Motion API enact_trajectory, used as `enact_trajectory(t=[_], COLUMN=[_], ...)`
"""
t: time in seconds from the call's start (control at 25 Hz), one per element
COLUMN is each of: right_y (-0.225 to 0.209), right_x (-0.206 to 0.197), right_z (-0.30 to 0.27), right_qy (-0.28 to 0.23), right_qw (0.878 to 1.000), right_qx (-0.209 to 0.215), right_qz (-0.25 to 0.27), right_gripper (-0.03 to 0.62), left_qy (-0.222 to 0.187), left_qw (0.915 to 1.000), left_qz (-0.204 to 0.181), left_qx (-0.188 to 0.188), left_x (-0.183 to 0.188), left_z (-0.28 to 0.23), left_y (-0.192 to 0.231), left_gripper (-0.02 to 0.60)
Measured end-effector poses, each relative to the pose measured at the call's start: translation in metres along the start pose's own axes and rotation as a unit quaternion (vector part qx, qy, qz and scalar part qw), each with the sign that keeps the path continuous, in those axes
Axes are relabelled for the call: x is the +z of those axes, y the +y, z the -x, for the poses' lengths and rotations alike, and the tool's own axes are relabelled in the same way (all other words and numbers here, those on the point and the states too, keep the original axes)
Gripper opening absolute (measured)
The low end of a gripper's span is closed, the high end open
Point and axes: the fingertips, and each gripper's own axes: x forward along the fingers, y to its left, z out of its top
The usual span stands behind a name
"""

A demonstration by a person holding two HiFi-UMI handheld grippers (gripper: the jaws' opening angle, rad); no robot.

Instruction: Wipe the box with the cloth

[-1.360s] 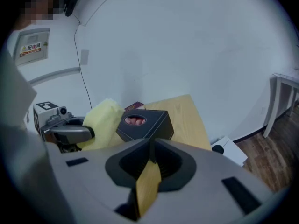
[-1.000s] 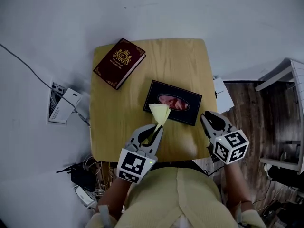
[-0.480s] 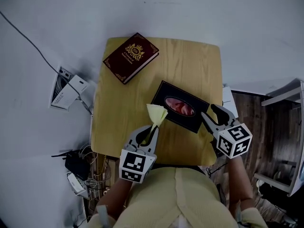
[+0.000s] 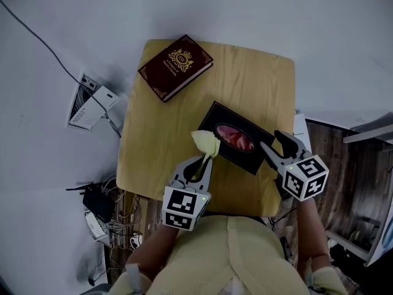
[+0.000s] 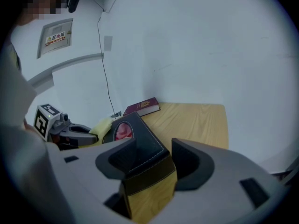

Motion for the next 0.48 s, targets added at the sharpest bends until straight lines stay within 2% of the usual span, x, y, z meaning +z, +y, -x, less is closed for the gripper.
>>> enact_trajectory(t=[0.24,0.48], right_y=[0.002,0.001], right_x=[-0.001,-0.001], right_z=[-0.003,-0.003], right_qy=[0.002,0.001], right_qw=[1.000,1.000], right_qx=[0.020,0.019], right_qz=[-0.005,-0.002], right_gripper=[0.219,0.219], left_qy=[0.008,0.013], left_qw=[1.0000,0.9999], left_qz=[0.004,0.003], left_qx=[0.001,0.002], left_x=[-0.001,0.000], left_z=[-0.010,-0.014], left_y=[-0.001,0.000], left_gripper=[0.029,0.029])
